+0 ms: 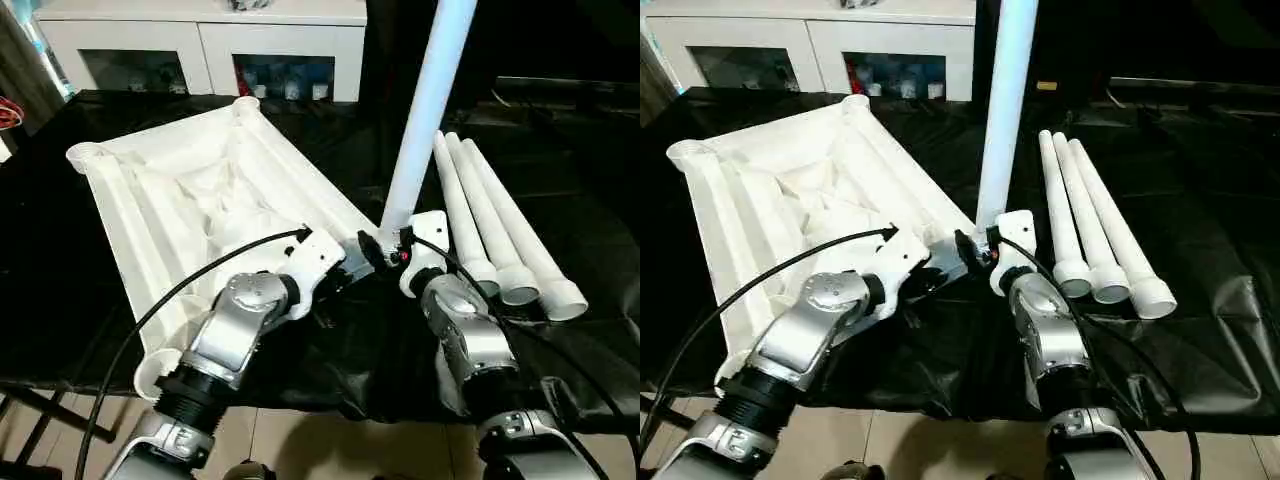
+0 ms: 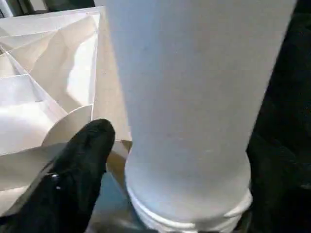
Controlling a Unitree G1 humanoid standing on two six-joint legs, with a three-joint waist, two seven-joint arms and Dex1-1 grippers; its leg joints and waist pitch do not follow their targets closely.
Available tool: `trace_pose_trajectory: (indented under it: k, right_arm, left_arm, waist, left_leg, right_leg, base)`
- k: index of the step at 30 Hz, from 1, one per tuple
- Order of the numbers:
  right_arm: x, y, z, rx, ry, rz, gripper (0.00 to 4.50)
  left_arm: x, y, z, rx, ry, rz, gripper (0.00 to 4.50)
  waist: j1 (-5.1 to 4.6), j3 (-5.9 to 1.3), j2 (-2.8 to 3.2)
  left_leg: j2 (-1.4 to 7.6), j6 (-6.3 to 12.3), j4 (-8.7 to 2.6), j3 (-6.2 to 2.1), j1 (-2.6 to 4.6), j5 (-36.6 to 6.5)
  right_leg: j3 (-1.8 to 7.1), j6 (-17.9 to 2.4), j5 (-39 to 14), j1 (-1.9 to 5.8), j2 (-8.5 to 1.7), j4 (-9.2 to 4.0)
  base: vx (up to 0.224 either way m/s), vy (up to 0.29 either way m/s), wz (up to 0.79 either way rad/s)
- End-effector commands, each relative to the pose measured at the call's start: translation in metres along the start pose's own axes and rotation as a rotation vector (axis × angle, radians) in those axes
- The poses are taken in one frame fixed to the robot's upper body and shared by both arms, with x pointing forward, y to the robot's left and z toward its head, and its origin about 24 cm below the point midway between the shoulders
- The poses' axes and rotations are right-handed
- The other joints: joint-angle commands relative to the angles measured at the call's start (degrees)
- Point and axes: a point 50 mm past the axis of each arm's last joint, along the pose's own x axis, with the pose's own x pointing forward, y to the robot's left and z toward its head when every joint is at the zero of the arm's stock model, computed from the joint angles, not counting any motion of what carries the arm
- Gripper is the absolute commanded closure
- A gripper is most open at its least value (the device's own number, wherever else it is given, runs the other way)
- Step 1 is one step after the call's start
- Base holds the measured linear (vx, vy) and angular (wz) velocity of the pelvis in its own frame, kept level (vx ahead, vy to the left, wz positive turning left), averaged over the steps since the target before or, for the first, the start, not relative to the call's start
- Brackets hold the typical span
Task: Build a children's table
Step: Rotate leg to tighten, then rotate table base
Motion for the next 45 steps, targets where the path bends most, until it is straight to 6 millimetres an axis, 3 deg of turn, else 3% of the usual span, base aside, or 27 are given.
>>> trace_pose_trajectory:
  k: [1,2,5,9,12,15,16,17,19,21,22,23,24,25,27,30,31,32,35,39,45]
  right_arm:
    - [-0.005,0.013,-0.01,0.013,0.041,0.091,0.56]
    - [-0.016,0.003,-0.006,-0.007,0.019,0.09,0.56]
    - [-0.03,-0.007,-0.001,-0.028,0.0,0.096,0.56]
    - [-0.052,-0.012,0.005,-0.044,-0.022,0.151,0.56]
    - [-0.07,-0.005,0.009,-0.055,-0.014,0.234,0.56]
    - [-0.074,-0.001,0.009,-0.061,-0.001,0.252,0.56]
    - [-0.076,0.001,0.007,-0.065,0.013,0.25,0.54]
    - [-0.077,0.001,0.005,-0.066,0.029,0.234,0.54]
    - [-0.077,0.0,0.002,-0.068,0.049,0.195,0.54]
    - [-0.076,-0.001,0.001,-0.066,0.054,0.165,0.54]
    - [-0.076,-0.001,0.002,-0.063,0.056,0.157,0.54]
    - [-0.077,0.0,0.002,-0.063,0.067,0.146,0.54]
    - [-0.077,0.0,0.002,-0.063,0.067,0.146,0.54]
    - [-0.078,0.002,0.002,-0.067,0.069,0.152,0.54]
    - [-0.078,0.004,0.002,-0.069,0.072,0.156,0.54]
    - [-0.079,0.008,-0.003,-0.075,0.104,0.166,0.54]
    - [-0.079,0.008,-0.003,-0.075,0.104,0.166,0.54]
    - [-0.078,0.009,-0.009,-0.081,0.146,0.161,0.54]
    - [-0.075,0.01,-0.017,-0.095,0.19,0.145,0.54]
    - [-0.067,0.012,-0.022,-0.089,0.227,0.131,0.82]
    - [-0.059,0.013,-0.023,-0.095,0.245,0.115,1.34]
  left_arm:
    - [0.007,-0.011,0.009,-0.004,-0.042,-0.025,4.5]
    - [0.007,-0.008,0.007,-0.009,-0.029,-0.002,4.5]
    - [0.007,-0.004,0.005,-0.016,-0.017,0.028,4.5]
    - [0.007,-0.002,0.003,-0.014,-0.01,0.046,4.5]
    - [0.008,-0.002,0.007,0.004,-0.04,0.06,4.5]
    - [0.009,-0.001,0.011,-0.018,-0.062,0.061,4.5]
    - [0.008,-0.001,0.014,-0.038,-0.083,0.052,4.05]
    - [0.006,0.0,0.018,-0.055,-0.101,0.039,3.94]
    - [0.002,0.005,0.022,-0.039,-0.116,0.057,3.94]
    - [-0.002,0.012,0.024,-0.02,-0.119,0.096,3.76]
    - [-0.005,0.016,0.024,-0.018,-0.115,0.121,3.59]
    - [-0.016,0.033,0.021,-0.007,-0.086,0.202,3.59]
    - [-0.016,0.033,0.021,-0.007,-0.086,0.202,3.59]
    - [-0.03,0.048,0.018,-0.009,-0.068,0.27,3.59]
    - [-0.04,0.056,0.016,-0.002,-0.056,0.309,3.59]
    - [-0.068,0.077,0.016,0.027,-0.04,0.421,3.59]
    - [-0.068,0.077,0.016,0.027,-0.04,0.421,3.59]
    - [-0.088,0.091,0.017,0.036,-0.026,0.516,3.59]
    - [-0.113,0.107,0.008,0.037,0.044,0.649,3.59]
    - [-0.141,0.117,-0.022,0.028,0.209,0.761,3.87]
    - [-0.147,0.111,-0.046,0.011,0.349,0.737,4.34]
  waist:
    - [0.21,-3.68,-0.32]
    - [0.57,-3.86,-0.33]
    - [0.91,-4.0,-0.37]
    - [1.15,-3.89,-0.35]
    - [1.25,-3.89,-0.4]
    - [1.27,-3.86,-0.41]
    - [1.3,-3.93,-0.34]
    - [1.28,-3.94,-0.17]
    - [1.35,-4.15,-0.23]
    - [1.43,-4.46,-0.09]
    - [1.49,-4.53,0.21]
    - [1.3,-4.42,0.23]
    - [1.27,-4.37,0.18]
    - [1.23,-4.26,0.5]
    - [1.01,-4.15,0.5]
    - [1.15,-4.16,0.82]
    - [1.21,-4.22,0.93]
    - [1.23,-4.16,0.74]
    - [1.09,-4.11,0.83]
    - [1.08,-4.14,0.91]
    - [1.52,-4.26,1.13]
  left_leg:
    - [2.0,2.03,-3.32,-0.7,0.39,-11.59]
    - [1.96,2.74,-3.11,-0.65,0.32,-9.55]
    - [1.89,3.57,-2.92,-0.67,0.11,-8.1]
    - [1.77,4.0,-2.91,-0.68,0.02,-9.58]
    - [1.67,4.1,-2.92,-0.77,-0.06,-9.85]
    - [1.79,3.8,-2.99,-0.82,-0.03,-10.48]
    - [1.82,3.58,-2.98,-0.84,-0.03,-10.66]
    - [1.82,3.4,-2.98,-0.9,-0.08,-10.51]
    - [1.79,3.16,-2.85,-0.87,-0.12,-9.6]
    - [1.83,3.54,-2.52,-0.94,-0.24,-7.27]
    - [1.83,3.66,-2.46,-1.05,-0.34,-6.77]
    - [1.71,3.87,-2.43,-1.06,-0.44,-7.02]
    - [1.67,3.79,-2.48,-1.09,-0.49,-7.4]
    - [1.62,3.58,-2.53,-1.11,-0.43,-8.05]
    - [1.63,2.83,-2.61,-1.08,-0.25,-9.48]
    - [1.84,1.96,-2.77,-1.24,-0.04,-10.07]
    - [1.87,1.87,-2.75,-1.25,-0.02,-10.01]
    - [1.91,1.6,-2.78,-1.27,0.01,-10.26]
    - [1.65,1.12,-2.74,-1.2,-0.03,-10.21]
    - [1.61,0.8,-2.76,-1.23,0.04,-10.44]
    - [1.71,0.32,-2.83,-1.35,0.14,-11.16]
  right_leg:
    - [2.52,-10.19,-8.68,2.72,-4.24,-4.44]
    - [2.47,-10.3,-5.18,2.87,-4.08,-4.16]
    - [2.4,-10.5,-2.65,3.02,-4.1,-3.9]
    - [2.33,-9.5,-5.67,3.2,-4.08,-4.48]
    - [2.27,-8.38,-8.72,3.19,-4.04,-4.8]
    - [2.25,-7.96,-11.1,2.85,-4.12,-4.95]
    - [2.27,-7.98,-11.83,2.8,-4.17,-4.98]
    - [2.27,-8.08,-11.8,2.78,-4.18,-4.89]
    - [2.3,-8.56,-10.0,2.79,-4.13,-4.72]
    - [2.22,-9.93,-4.18,2.8,-4.0,-4.04]
    - [2.16,-10.18,-2.84,2.83,-4.01,-3.8]
    - [2.01,-10.51,-1.43,2.96,-3.88,-3.75]
    - [1.97,-10.38,-1.91,3.03,-3.95,-3.79]
    - [1.93,-10.24,-2.91,2.96,-3.93,-3.85]
    - [1.96,-9.34,-6.5,2.89,-3.96,-4.23]
    - [1.98,-9.54,-7.23,2.68,-3.88,-4.01]
    - [1.99,-9.67,-6.85,2.62,-3.86,-3.96]
    - [1.98,-9.93,-6.26,2.56,-3.83,-3.81]
    - [1.98,-9.96,-5.95,2.58,-3.8,-3.7]
    - [2.03,-9.55,-7.08,2.45,-3.84,-3.71]
    - [2.12,-9.79,-6.54,2.25,-3.88,-3.56]
  base:
    - [0.0,0.0,0.0]
    - [0.0,0.0,0.0]
    - [0.0,0.0,0.0]
    - [0.0,0.0,0.0]
    - [0.0,0.0,0.0]
    - [0.0,0.0,0.0]
    - [0.0,0.0,0.0]
    - [0.0,0.0,0.0]
    - [0.0,0.0,0.0]
    - [0.0,0.0,0.0]
    - [0.0,0.0,0.0]
    - [0.0,0.0,0.0]
    - [0.0,0.0,0.0]
    - [0.0,0.0,0.0]
    - [0.0,0.0,0.0]
    - [0.0,0.0,0.0]
    - [0.0,0.0,0.0]
    - [0.0,0.0,0.0]
    - [0.0,0.0,0.0]
    - [0.0,0.0,0.0]
    - [0.0,0.0,0.0]
